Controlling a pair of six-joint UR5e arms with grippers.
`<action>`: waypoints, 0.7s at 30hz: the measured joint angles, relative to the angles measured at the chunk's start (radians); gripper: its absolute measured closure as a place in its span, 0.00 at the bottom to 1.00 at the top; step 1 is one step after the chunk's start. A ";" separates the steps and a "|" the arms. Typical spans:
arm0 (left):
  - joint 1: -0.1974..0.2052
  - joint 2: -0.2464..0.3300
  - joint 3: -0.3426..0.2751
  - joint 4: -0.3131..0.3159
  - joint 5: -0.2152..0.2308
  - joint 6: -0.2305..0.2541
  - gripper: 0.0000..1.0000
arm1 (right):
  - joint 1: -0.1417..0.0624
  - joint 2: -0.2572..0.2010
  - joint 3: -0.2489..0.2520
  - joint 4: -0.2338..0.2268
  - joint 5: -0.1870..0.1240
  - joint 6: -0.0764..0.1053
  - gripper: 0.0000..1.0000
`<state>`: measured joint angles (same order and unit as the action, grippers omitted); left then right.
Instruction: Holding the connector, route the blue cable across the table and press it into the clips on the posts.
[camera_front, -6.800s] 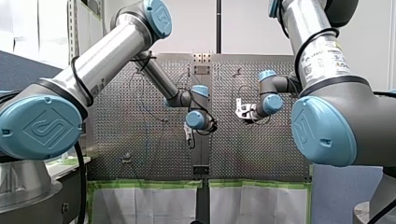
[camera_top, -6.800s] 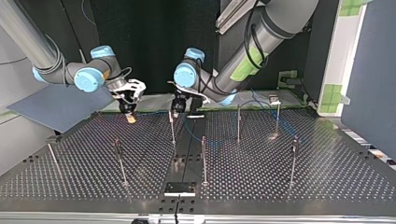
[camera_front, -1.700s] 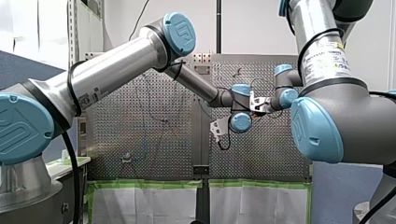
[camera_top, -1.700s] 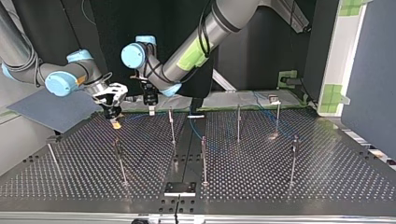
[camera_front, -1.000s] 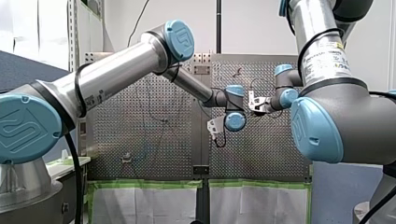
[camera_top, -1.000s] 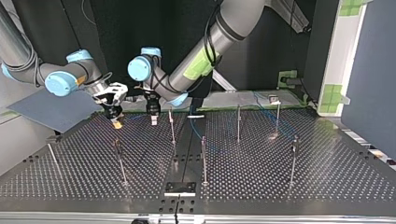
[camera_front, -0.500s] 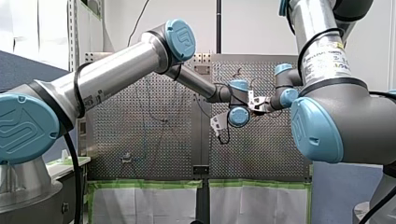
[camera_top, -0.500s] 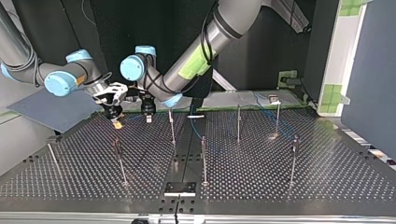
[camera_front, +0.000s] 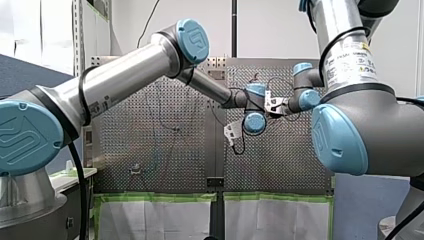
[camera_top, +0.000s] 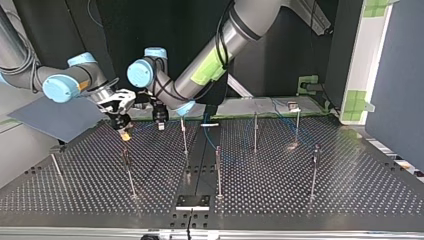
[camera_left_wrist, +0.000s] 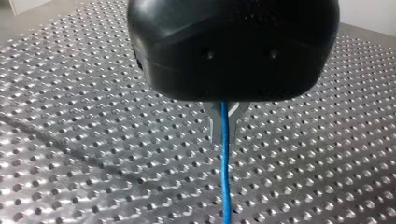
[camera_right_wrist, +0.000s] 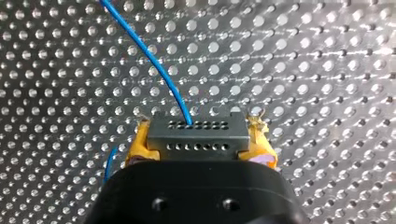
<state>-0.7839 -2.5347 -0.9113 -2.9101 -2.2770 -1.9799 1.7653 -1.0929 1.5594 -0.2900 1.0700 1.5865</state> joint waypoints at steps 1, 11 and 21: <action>0.000 0.008 0.000 -0.007 -0.003 -0.004 1.00 | 0.000 -0.004 0.000 0.000 -0.002 0.003 1.00; 0.002 0.093 -0.011 -0.048 -0.055 0.004 1.00 | -0.007 -0.082 -0.005 -0.005 -0.009 0.075 1.00; -0.013 0.165 -0.014 -0.063 -0.071 0.014 1.00 | -0.010 -0.166 -0.038 0.001 -0.009 0.158 1.00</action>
<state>-0.7972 -2.3700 -0.9255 -2.9731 -2.3484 -1.9659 1.7553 -1.2586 1.5213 -0.2888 1.0607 1.7446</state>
